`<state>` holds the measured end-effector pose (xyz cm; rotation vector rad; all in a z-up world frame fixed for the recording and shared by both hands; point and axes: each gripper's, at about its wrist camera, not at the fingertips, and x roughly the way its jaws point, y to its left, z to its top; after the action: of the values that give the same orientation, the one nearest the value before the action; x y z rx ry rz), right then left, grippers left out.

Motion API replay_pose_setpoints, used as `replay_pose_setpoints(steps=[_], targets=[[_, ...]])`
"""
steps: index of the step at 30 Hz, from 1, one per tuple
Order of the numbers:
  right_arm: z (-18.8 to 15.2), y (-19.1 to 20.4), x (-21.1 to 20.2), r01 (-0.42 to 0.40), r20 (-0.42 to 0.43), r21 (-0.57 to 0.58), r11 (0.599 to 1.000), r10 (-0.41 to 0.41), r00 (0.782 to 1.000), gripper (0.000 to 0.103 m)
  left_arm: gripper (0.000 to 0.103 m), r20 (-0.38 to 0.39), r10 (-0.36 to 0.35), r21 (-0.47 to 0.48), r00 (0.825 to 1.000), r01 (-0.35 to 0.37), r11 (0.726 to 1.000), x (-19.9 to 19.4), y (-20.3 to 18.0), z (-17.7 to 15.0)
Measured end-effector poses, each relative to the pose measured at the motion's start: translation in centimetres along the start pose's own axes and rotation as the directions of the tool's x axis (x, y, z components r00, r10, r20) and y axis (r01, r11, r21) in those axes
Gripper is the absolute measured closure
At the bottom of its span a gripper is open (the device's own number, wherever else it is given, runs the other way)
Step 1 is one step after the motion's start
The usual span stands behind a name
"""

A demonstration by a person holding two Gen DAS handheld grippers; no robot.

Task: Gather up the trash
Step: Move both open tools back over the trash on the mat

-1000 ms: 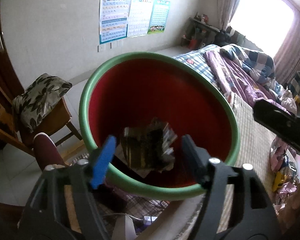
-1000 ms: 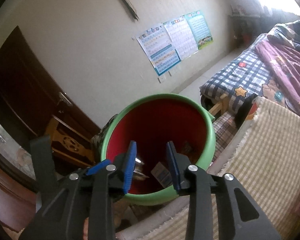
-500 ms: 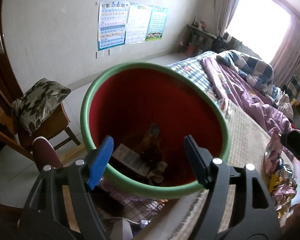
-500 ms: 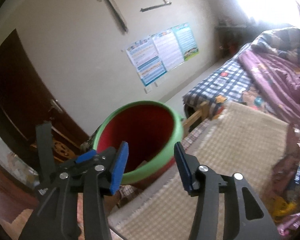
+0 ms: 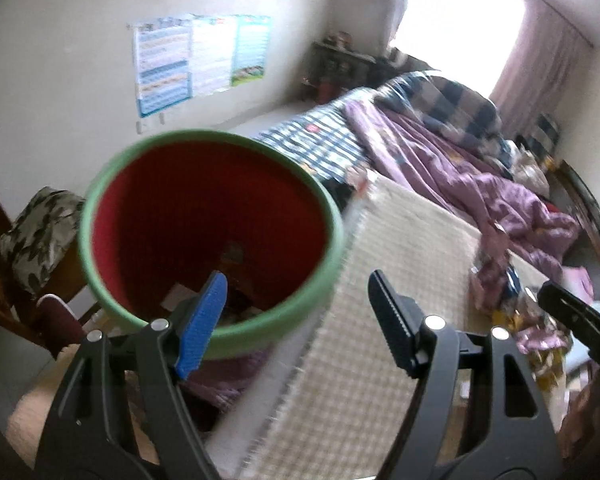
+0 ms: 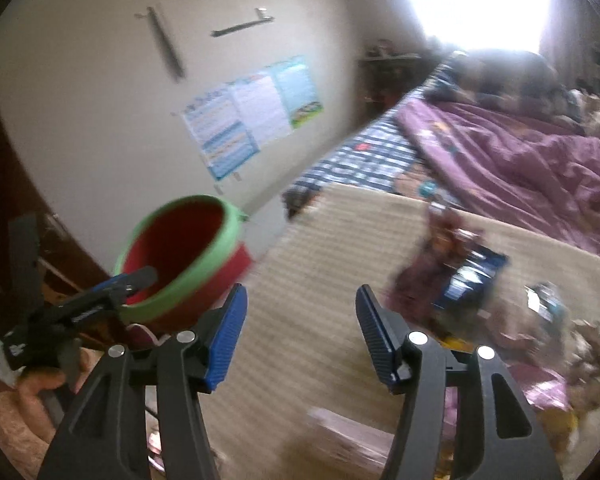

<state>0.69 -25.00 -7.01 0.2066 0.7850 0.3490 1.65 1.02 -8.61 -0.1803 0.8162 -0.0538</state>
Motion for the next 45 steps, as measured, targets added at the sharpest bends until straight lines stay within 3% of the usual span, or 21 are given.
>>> replay_pose_setpoints(steps=[4,9,11,14,16,19,24,29,30,32,37,38,39,41,42,45], targets=[[-1.4,-3.8,-1.1,0.091,-0.006,0.067,0.994,-0.09,0.996,0.048,0.033,-0.052,-0.082,0.054,0.995,0.085,0.995,0.9,-2.8,-1.1],[-2.3,-7.4,-2.0,0.159,-0.016,0.15,0.976,-0.159,0.987,0.048,0.033,-0.153,-0.234,0.163,0.96,0.258,0.952,2.1,-7.4,-3.3],[-2.7,-8.4,-2.4,0.175,-0.021,0.166,0.97,-0.174,0.985,0.048,0.031,-0.2,-0.283,0.222,0.938,0.325,0.919,2.5,-9.3,-4.4],[-3.2,-9.4,-3.1,0.184,-0.029,0.185,0.965,-0.182,0.983,0.048,0.024,-0.284,-0.355,0.322,0.891,0.437,0.84,2.6,-12.2,-6.3],[-3.5,-9.9,-3.5,0.185,-0.036,0.195,0.963,-0.181,0.983,0.048,0.018,-0.311,-0.372,0.371,0.875,0.472,0.8,2.5,-13.5,-7.3],[-3.9,-10.4,-4.0,0.18,-0.049,0.216,0.96,-0.173,0.984,0.047,0.017,-0.367,-0.38,0.443,0.849,0.518,0.731,2.7,-15.5,-8.6],[-3.9,-10.5,-3.8,0.18,-0.065,0.22,0.959,-0.17,0.983,0.047,0.017,-0.426,-0.335,0.562,0.84,0.536,0.63,3.7,-18.3,-10.1],[-3.8,-10.4,-3.5,0.176,-0.073,0.221,0.959,-0.163,0.984,0.047,0.018,-0.448,-0.321,0.617,0.834,0.549,0.565,4.0,-19.9,-10.7],[-3.8,-10.3,-3.4,0.176,-0.075,0.221,0.959,-0.163,0.984,0.047,0.026,-0.448,-0.319,0.626,0.835,0.547,0.556,4.0,-20.1,-10.7],[-3.8,-10.3,-3.3,0.176,-0.079,0.221,0.959,-0.162,0.984,0.047,0.042,-0.46,-0.307,0.629,0.833,0.549,0.55,4.2,-20.3,-10.9],[-3.9,-10.4,-3.3,0.171,-0.078,0.232,0.958,-0.157,0.984,0.047,0.058,-0.475,-0.331,0.589,0.815,0.574,0.569,4.1,-19.2,-10.5],[-3.9,-10.4,-3.3,0.169,-0.078,0.235,0.957,-0.155,0.985,0.047,0.067,-0.473,-0.338,0.579,0.813,0.576,0.576,3.9,-18.9,-10.3],[-3.9,-10.4,-3.3,0.166,-0.078,0.239,0.957,-0.152,0.985,0.047,0.078,-0.468,-0.351,0.563,0.811,0.58,0.589,3.7,-18.5,-10.0],[-3.9,-10.3,-3.3,0.163,-0.076,0.24,0.957,-0.149,0.986,0.047,0.086,-0.457,-0.365,0.528,0.812,0.577,0.623,3.7,-17.7,-9.3],[-3.8,-10.3,-3.2,0.162,-0.075,0.239,0.957,-0.148,0.986,0.047,0.089,-0.44,-0.36,0.509,0.822,0.559,0.654,3.8,-16.8,-8.8],[-3.9,-10.0,-2.9,0.155,-0.078,0.239,0.959,-0.14,0.987,0.047,0.096,-0.411,-0.338,0.479,0.847,0.516,0.71,3.8,-15.2,-8.0]])
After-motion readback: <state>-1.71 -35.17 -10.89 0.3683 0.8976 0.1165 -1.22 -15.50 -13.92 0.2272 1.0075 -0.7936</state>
